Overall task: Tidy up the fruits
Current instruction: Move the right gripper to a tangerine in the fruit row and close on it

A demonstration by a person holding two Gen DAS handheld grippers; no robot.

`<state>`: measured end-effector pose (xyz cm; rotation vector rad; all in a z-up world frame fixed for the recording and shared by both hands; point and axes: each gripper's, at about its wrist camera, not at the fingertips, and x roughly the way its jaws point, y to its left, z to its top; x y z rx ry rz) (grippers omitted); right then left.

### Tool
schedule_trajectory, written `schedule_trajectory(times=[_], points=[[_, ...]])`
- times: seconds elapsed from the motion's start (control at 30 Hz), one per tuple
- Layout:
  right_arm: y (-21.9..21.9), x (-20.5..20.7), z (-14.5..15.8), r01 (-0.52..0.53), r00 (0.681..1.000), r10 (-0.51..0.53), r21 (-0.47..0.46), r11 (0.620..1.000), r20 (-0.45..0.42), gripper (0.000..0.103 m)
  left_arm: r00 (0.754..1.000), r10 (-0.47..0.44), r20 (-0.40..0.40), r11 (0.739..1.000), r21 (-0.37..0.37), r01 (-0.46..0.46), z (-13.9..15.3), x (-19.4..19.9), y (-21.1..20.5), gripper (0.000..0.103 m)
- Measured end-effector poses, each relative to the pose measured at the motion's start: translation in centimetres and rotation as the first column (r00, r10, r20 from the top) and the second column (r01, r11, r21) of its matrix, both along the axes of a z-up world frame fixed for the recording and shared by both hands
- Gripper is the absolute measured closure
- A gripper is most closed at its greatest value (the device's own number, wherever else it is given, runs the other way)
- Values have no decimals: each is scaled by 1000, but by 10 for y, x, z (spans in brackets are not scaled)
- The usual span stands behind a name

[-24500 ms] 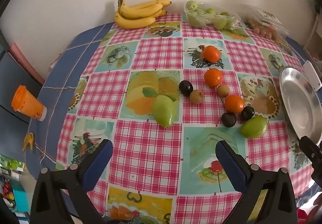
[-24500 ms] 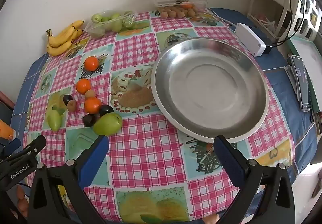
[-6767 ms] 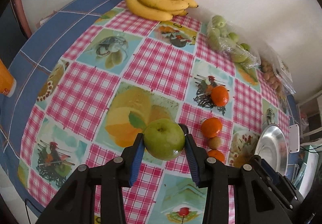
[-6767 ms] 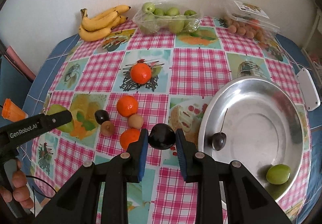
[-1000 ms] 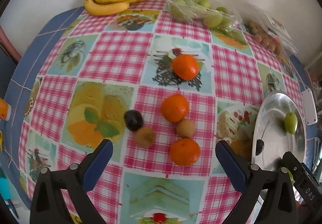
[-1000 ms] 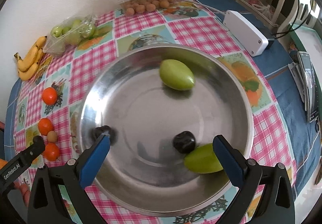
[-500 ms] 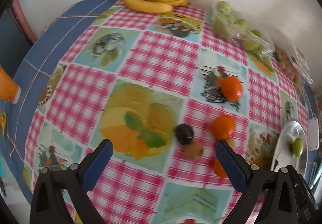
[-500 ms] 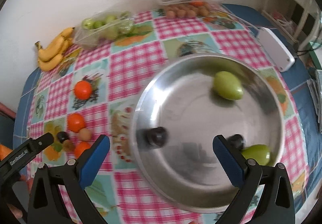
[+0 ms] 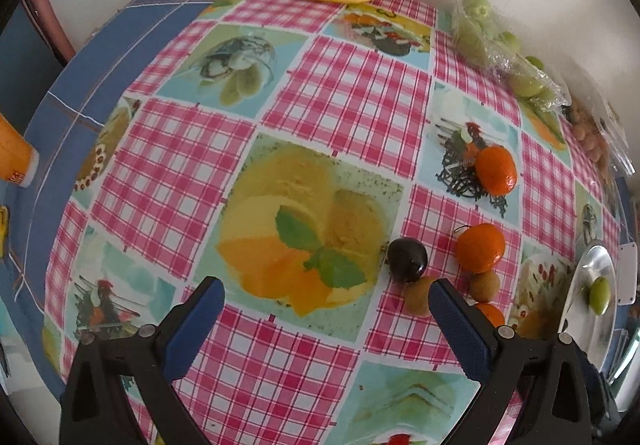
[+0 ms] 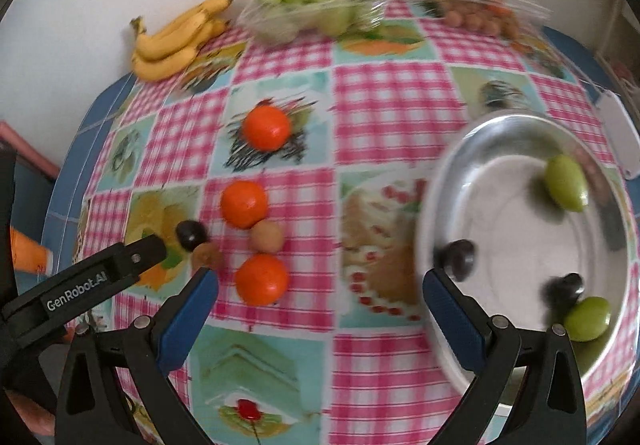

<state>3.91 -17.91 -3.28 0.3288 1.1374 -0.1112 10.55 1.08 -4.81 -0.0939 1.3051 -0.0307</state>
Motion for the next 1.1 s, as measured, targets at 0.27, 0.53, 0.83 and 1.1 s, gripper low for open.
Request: schedule_trajectory(times=[0.27, 0.53, 0.83, 1.1], points=[[17, 10, -26, -49, 997, 48, -7, 999, -61, 1, 1000, -8, -13, 1000, -2, 8, -10, 4, -2, 0], [23, 15, -36, -79, 994, 80, 12, 997, -72, 1, 999, -47, -15, 999, -3, 47, -14, 9, -10, 0], [28, 24, -38, -105, 992, 105, 9, 994, -64, 1, 996, -80, -47, 996, -31, 79, -21, 14, -19, 3], [29, 28, -33, -126, 991, 126, 8, 992, -45, 24, 991, -118, -65, 988, -113, 110, -23, 15, -31, 20]])
